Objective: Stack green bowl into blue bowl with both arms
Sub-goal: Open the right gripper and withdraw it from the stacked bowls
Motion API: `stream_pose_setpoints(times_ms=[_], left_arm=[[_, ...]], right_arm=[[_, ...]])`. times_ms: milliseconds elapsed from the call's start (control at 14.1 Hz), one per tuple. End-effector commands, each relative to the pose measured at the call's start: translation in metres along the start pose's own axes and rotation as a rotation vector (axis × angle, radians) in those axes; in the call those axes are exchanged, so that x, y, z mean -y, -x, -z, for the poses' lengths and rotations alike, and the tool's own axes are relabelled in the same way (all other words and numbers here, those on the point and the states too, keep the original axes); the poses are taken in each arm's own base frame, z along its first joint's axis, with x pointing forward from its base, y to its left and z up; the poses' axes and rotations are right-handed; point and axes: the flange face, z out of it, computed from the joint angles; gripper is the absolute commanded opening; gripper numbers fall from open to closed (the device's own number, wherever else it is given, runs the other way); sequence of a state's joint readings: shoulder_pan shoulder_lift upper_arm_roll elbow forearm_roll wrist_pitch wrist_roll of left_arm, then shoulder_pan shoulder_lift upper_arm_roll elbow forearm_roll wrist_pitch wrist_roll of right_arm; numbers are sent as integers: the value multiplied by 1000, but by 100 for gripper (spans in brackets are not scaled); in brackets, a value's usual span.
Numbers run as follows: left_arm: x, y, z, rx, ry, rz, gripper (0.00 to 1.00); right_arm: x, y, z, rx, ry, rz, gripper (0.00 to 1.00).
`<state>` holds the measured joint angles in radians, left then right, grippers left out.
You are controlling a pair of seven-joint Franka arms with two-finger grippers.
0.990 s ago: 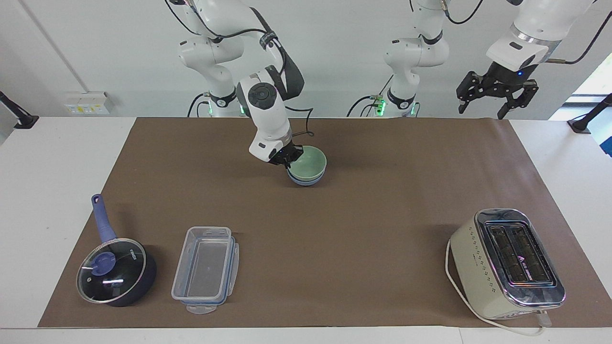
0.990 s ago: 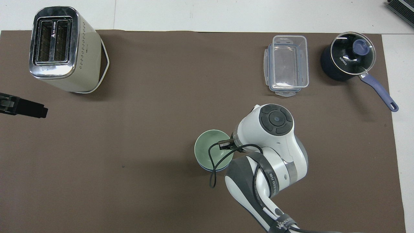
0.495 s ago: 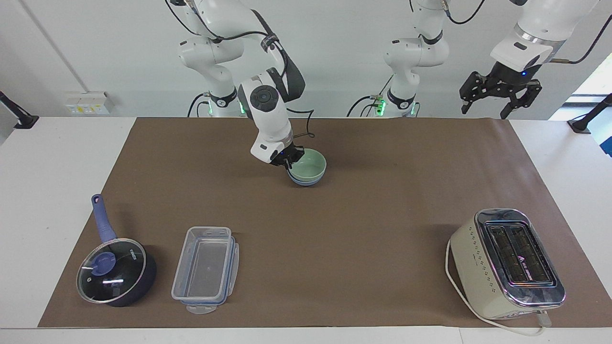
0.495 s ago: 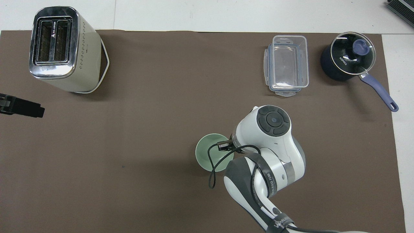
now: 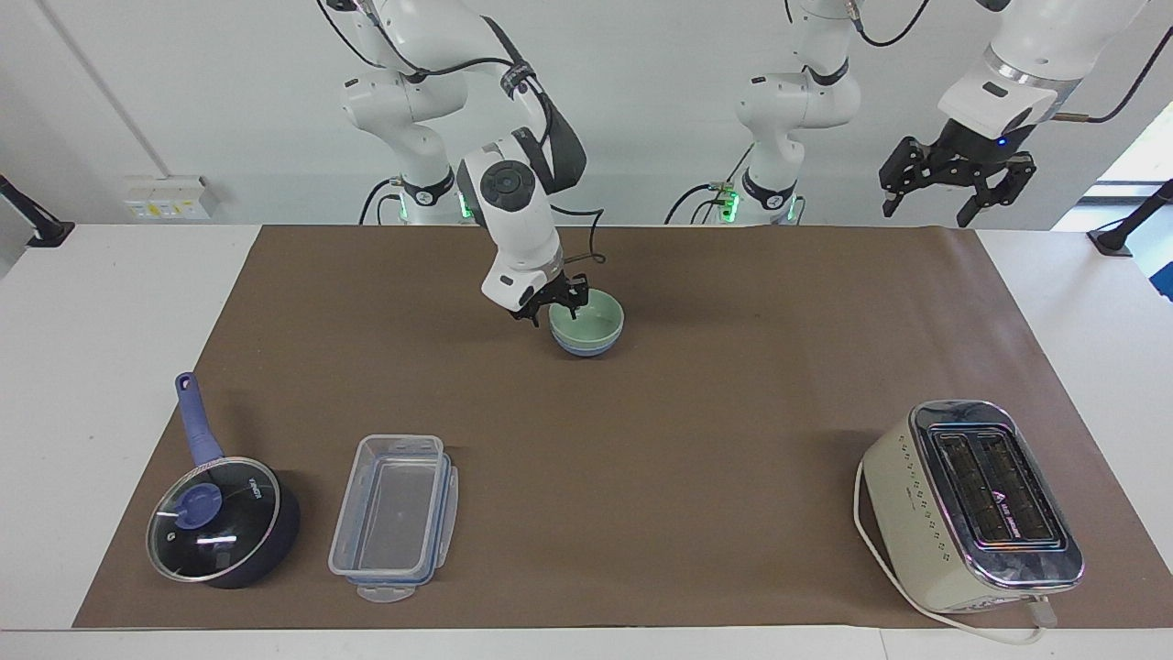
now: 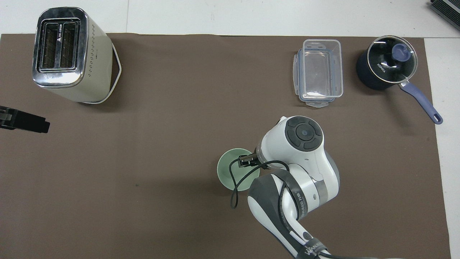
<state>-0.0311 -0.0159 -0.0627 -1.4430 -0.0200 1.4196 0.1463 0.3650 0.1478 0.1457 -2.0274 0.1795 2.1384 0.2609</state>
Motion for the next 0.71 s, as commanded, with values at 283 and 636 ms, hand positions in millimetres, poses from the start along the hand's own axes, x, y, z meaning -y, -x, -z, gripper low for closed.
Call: stream_pose_setpoints(times_ms=[283, 636], left_arm=[[0, 6, 4, 5, -2, -2, 100], [-1, 5, 4, 7, 5, -5, 100]], right_arm=[[-55, -15, 108, -81, -14, -103, 100], [-151, 7, 207, -203, 14, -259, 100]])
